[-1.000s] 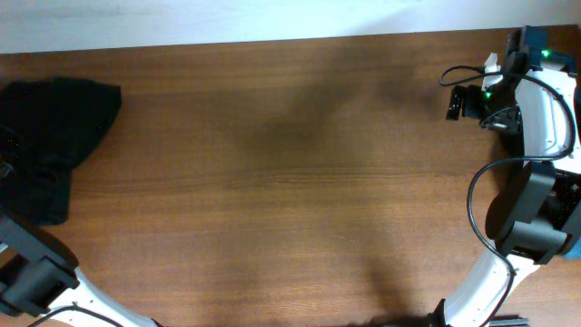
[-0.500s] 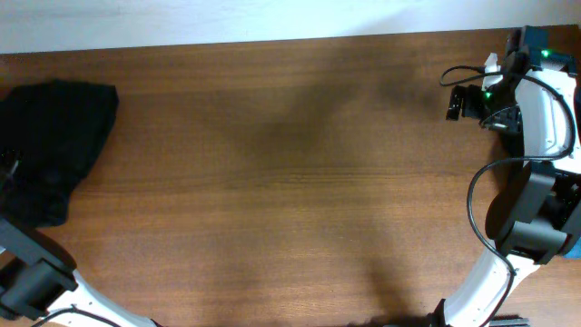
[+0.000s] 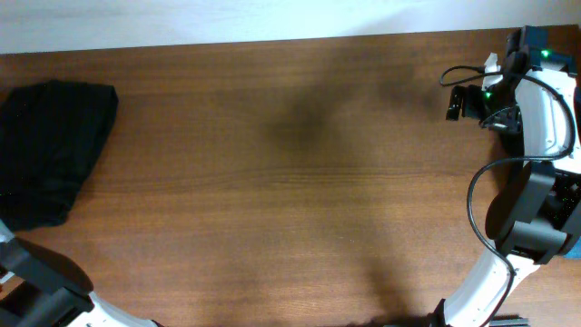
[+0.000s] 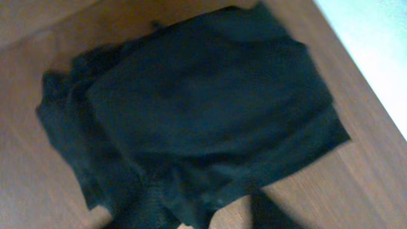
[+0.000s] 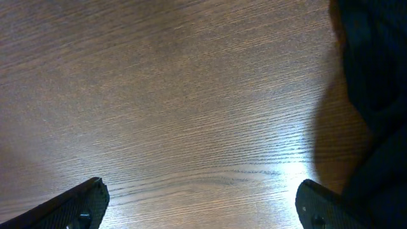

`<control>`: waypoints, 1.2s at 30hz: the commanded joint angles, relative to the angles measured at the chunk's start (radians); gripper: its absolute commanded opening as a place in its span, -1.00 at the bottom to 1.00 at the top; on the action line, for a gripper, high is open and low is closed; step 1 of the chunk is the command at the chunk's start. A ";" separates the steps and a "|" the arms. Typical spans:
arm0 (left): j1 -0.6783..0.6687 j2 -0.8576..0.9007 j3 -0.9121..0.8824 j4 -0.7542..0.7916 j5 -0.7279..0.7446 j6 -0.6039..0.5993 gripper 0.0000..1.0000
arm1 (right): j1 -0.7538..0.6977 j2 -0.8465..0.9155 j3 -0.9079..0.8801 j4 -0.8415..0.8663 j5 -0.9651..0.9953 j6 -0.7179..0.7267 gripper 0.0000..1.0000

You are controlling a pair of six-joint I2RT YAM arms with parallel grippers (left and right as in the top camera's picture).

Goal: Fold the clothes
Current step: 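Place the bundle on the dark cloth at left and open the left gripper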

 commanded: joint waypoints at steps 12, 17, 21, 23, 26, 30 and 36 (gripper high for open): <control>-0.100 0.093 0.011 -0.061 0.108 0.178 -0.99 | 0.005 0.007 -0.005 0.003 0.013 0.002 0.98; -0.212 0.055 0.011 -0.050 0.138 0.179 -0.99 | 0.005 0.007 -0.005 0.003 0.013 0.002 0.98; -0.321 0.048 0.011 -0.031 0.123 0.182 -0.97 | 0.005 0.007 -0.005 0.003 0.013 0.002 0.98; -0.365 0.048 0.011 -0.018 0.100 0.181 -0.84 | 0.005 0.007 -0.005 0.003 0.013 0.002 0.98; -0.407 0.048 0.011 0.001 0.097 0.181 -0.13 | 0.005 0.007 -0.005 0.003 0.013 0.002 0.98; -0.444 0.048 0.011 0.003 0.097 0.181 0.99 | 0.005 0.007 -0.005 0.003 0.012 0.002 0.98; -0.464 0.048 0.011 0.003 0.097 0.181 0.99 | 0.005 0.007 -0.005 0.003 0.013 0.002 0.98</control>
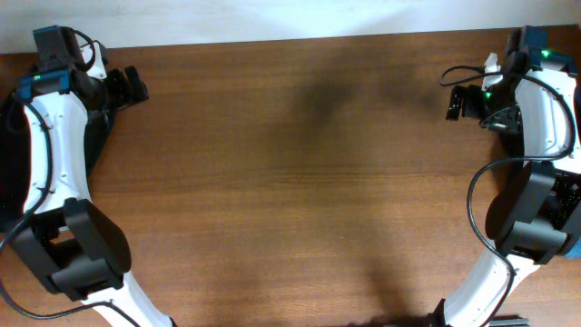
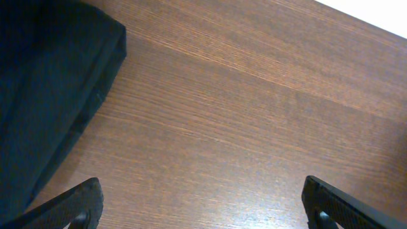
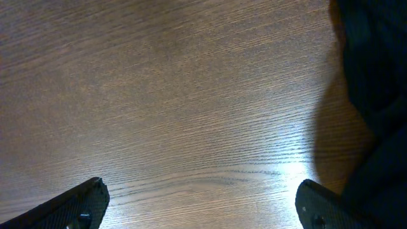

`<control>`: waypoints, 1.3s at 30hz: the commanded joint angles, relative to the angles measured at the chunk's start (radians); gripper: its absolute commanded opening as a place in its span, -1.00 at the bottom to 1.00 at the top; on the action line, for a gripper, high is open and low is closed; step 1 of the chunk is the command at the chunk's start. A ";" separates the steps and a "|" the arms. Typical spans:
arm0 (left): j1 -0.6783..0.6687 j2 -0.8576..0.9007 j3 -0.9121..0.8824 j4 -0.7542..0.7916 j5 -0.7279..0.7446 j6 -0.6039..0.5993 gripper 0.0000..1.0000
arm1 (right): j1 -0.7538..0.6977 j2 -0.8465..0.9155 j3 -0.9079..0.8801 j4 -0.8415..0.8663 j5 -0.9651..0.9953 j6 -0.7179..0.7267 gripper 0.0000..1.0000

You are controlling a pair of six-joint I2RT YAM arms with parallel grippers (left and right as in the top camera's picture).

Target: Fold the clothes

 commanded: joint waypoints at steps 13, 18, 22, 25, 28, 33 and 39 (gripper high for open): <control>-0.006 -0.038 0.008 0.003 -0.003 0.010 0.99 | 0.012 -0.032 -0.005 0.003 0.013 0.002 0.97; -0.006 -0.038 0.008 0.003 -0.004 0.010 0.99 | 0.044 -0.167 -0.005 0.004 0.013 0.003 0.97; -0.006 -0.038 0.008 0.003 -0.003 0.010 0.99 | 0.103 -0.319 -0.005 0.003 0.013 0.002 0.98; -0.006 -0.038 0.008 0.003 -0.004 0.010 0.99 | 0.166 -0.443 -0.005 0.003 0.013 0.003 0.97; -0.006 -0.038 0.008 0.003 -0.003 0.010 0.99 | 0.246 -0.564 -0.005 0.003 0.013 0.002 0.98; -0.006 -0.038 0.008 0.003 -0.004 0.010 0.99 | 0.441 -0.768 -0.005 0.003 0.013 0.003 0.98; -0.006 -0.038 0.008 0.003 -0.004 0.010 0.99 | 0.677 -1.001 -0.010 0.010 0.091 -0.032 0.98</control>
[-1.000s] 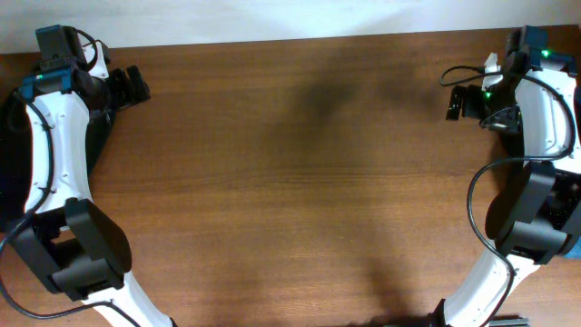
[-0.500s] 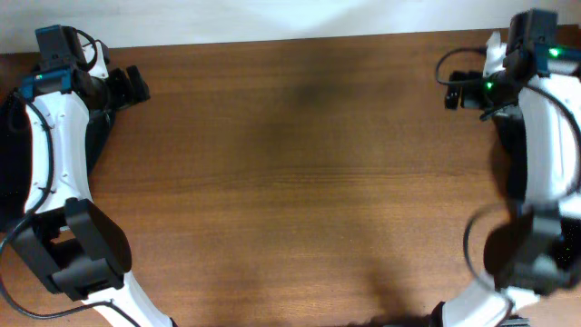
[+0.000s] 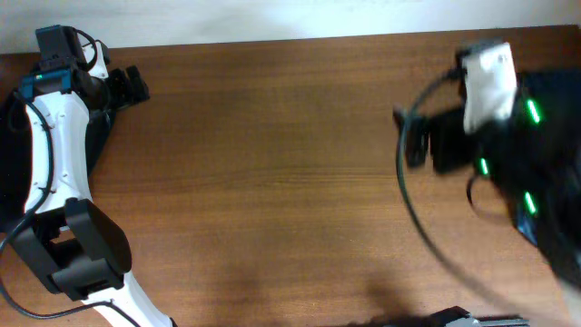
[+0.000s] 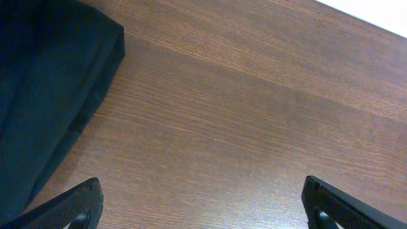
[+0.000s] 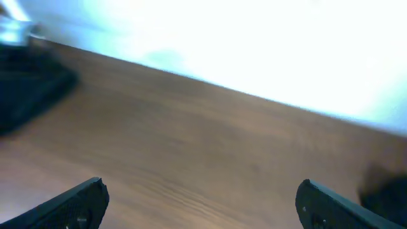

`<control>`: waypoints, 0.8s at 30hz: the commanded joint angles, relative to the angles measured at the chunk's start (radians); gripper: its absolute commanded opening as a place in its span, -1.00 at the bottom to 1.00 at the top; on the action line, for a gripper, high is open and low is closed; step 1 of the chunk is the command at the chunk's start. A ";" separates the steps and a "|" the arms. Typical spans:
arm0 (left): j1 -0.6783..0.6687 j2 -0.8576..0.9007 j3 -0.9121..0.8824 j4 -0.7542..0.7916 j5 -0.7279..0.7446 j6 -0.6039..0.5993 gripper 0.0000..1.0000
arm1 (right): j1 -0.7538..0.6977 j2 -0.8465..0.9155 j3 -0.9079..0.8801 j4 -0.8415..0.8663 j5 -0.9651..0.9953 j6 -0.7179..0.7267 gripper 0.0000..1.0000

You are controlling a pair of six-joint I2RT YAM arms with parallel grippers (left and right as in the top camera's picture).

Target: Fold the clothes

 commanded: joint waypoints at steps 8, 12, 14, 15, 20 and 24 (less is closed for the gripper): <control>-0.002 -0.038 0.008 0.002 0.000 0.009 0.99 | 0.082 -0.426 -0.201 0.034 0.056 -0.005 0.98; -0.002 -0.038 0.008 0.002 0.000 0.009 0.99 | 0.064 -0.629 -0.439 0.158 0.069 -0.008 0.97; -0.002 -0.038 0.008 0.002 0.000 0.009 0.99 | 0.051 -0.711 -0.550 0.224 0.077 -0.009 0.97; -0.002 -0.038 0.008 0.002 0.000 0.009 0.99 | 0.040 -0.758 -0.619 0.262 0.079 -0.009 0.97; -0.002 -0.038 0.008 0.002 0.000 0.009 0.99 | -0.007 -0.885 -0.856 0.425 0.074 -0.008 0.98; -0.002 -0.038 0.008 0.002 0.000 0.009 0.99 | -0.029 -0.947 -1.016 0.544 0.063 -0.008 0.98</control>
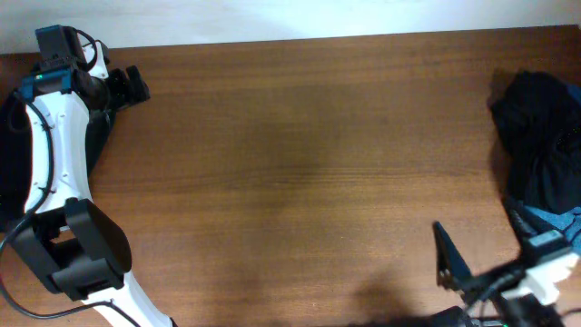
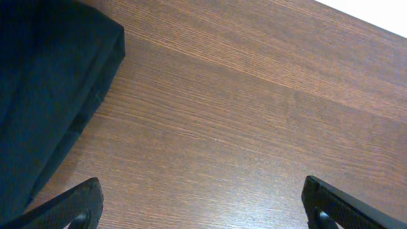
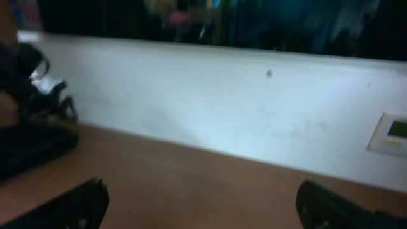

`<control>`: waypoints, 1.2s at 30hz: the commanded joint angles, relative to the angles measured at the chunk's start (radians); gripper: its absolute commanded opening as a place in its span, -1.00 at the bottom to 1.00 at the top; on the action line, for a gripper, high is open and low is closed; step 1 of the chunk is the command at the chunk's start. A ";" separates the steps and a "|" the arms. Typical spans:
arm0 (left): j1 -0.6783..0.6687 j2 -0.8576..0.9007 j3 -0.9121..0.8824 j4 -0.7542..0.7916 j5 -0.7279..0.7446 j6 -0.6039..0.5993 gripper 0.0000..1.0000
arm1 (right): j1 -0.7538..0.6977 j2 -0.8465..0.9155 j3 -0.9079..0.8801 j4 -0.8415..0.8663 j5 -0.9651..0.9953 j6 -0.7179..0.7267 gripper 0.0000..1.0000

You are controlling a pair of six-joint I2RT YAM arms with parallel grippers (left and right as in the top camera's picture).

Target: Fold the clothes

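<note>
A folded black garment (image 2: 44,95) lies at the table's far left; in the overhead view my left arm covers most of it (image 1: 100,123). My left gripper (image 1: 132,86) hovers open just right of its edge, and in the wrist view the left gripper (image 2: 203,216) has bare wood between its fingertips (image 2: 82,203). A heap of dark unfolded clothes (image 1: 540,145) sits at the right edge. My right gripper (image 1: 443,254) is open at the front right, well short of the heap. The right wrist view is blurred, with the right gripper (image 3: 203,210) wide apart over the table.
The brown wooden table (image 1: 300,182) spans the view. A white wall (image 3: 210,108) runs behind its far edge. Something blue (image 1: 556,220) shows under the front of the dark heap.
My right arm has moved from the right middle of the table to the front right corner, uncovering the dark heap at the right edge. The left arm has not moved.
At first my left arm was at the front left corner, the folded black garment lay uncovered, and my right arm stood over the back right. Then the left gripper stood open beside the garment and stayed there. My right arm then moved away to the front right.
</note>
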 commanded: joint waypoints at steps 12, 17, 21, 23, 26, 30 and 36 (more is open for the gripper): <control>-0.001 -0.038 0.008 0.002 0.000 0.010 0.99 | -0.018 -0.147 -0.504 0.486 -0.003 -0.002 0.98; -0.002 -0.038 0.008 0.002 0.000 0.010 0.99 | -0.018 -0.217 -0.634 0.611 -0.003 -0.003 0.98; -0.002 -0.038 0.008 0.002 0.000 0.010 0.99 | -0.018 -0.256 -0.705 0.661 -0.002 -0.002 0.98; -0.002 -0.038 0.008 0.002 0.000 0.010 0.99 | -0.018 -0.256 -0.727 0.689 -0.003 -0.002 0.98; -0.002 -0.038 0.008 0.002 0.000 0.010 0.99 | -0.018 -0.256 -0.761 0.737 -0.002 -0.002 0.97; -0.002 -0.038 0.008 0.002 0.000 0.010 0.99 | -0.018 -0.256 -0.798 0.774 -0.002 -0.002 0.97; -0.002 -0.038 0.008 0.002 0.000 0.010 0.99 | -0.018 -0.256 -0.835 0.818 -0.002 -0.002 0.97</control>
